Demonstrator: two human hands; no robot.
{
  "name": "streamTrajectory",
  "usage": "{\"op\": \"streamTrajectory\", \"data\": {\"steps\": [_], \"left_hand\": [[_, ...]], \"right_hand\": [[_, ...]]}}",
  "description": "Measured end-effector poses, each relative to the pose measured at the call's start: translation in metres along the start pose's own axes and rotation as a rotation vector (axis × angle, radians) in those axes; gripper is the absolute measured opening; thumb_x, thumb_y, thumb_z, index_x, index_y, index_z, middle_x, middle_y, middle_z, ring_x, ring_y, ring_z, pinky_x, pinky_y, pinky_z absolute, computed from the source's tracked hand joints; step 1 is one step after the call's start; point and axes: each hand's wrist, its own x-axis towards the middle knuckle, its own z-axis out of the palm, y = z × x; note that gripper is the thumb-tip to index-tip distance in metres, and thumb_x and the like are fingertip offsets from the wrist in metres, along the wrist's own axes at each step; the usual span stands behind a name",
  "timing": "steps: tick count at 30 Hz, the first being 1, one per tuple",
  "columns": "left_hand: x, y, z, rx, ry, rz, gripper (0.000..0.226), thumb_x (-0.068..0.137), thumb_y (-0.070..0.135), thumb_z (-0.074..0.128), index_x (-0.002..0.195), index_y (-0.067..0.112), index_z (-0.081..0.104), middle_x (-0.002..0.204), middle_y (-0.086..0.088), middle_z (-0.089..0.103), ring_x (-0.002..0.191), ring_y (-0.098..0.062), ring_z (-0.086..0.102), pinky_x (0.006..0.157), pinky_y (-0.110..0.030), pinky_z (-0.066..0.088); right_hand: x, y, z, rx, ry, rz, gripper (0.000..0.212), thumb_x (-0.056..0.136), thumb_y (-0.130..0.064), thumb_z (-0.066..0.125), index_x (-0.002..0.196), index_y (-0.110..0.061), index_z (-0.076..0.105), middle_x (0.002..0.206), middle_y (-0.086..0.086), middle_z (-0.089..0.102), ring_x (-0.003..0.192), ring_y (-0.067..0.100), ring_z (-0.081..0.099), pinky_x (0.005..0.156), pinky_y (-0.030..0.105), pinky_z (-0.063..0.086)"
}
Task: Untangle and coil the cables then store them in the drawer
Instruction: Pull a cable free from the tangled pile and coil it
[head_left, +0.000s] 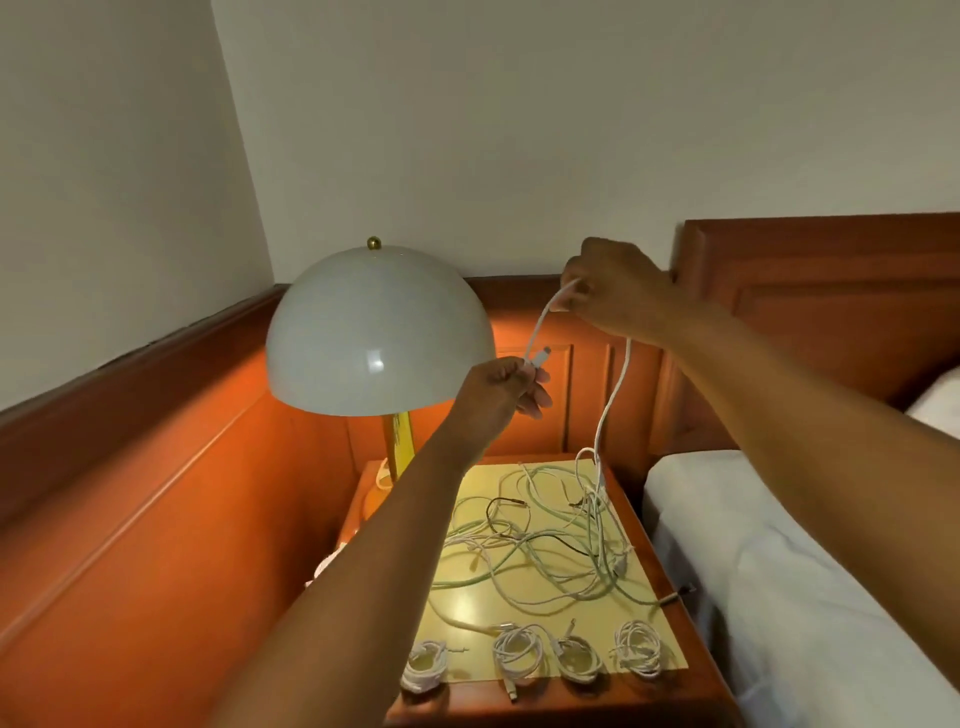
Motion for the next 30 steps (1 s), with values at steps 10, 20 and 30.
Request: {"op": "streamTrajectory", "data": {"steps": [10, 20, 30], "left_hand": [[-0.018, 0.091, -0.013, 0.118, 0.060, 0.108, 0.027, 0.103, 0.010, 0.041, 0.094, -0.002, 0.062, 0.071, -0.011, 0.064, 0.051, -0.008, 0.060, 0.054, -0.017, 0.049], [0.018, 0.132, -0.023, 0.224, 0.130, 0.078, 0.028, 0.103, 0.008, 0.039, 0.099, -0.006, 0.063, 0.072, -0.012, 0.065, 0.051, -0.011, 0.061, 0.054, -0.017, 0.050], [-0.044, 0.038, 0.017, 0.020, 0.040, -0.052, 0.023, 0.101, 0.008, 0.046, 0.093, -0.002, 0.065, 0.070, -0.008, 0.067, 0.054, -0.013, 0.062, 0.060, -0.022, 0.050]], "right_hand": [[0.028, -0.028, -0.067, 0.126, 0.128, 0.191, 0.043, 0.082, -0.047, 0.073, 0.094, -0.006, 0.068, 0.097, 0.008, 0.064, 0.095, 0.024, 0.058, 0.081, 0.033, 0.046], [0.061, -0.034, -0.116, 0.025, 0.101, 0.137, 0.028, 0.097, -0.026, 0.058, 0.105, -0.001, 0.069, 0.106, 0.016, 0.059, 0.103, 0.031, 0.056, 0.081, 0.029, 0.038], [-0.093, -0.068, -0.065, 0.261, 0.097, 0.367, 0.023, 0.095, -0.021, 0.060, 0.084, -0.005, 0.073, 0.081, 0.011, 0.069, 0.076, 0.025, 0.060, 0.069, 0.034, 0.046]]}}
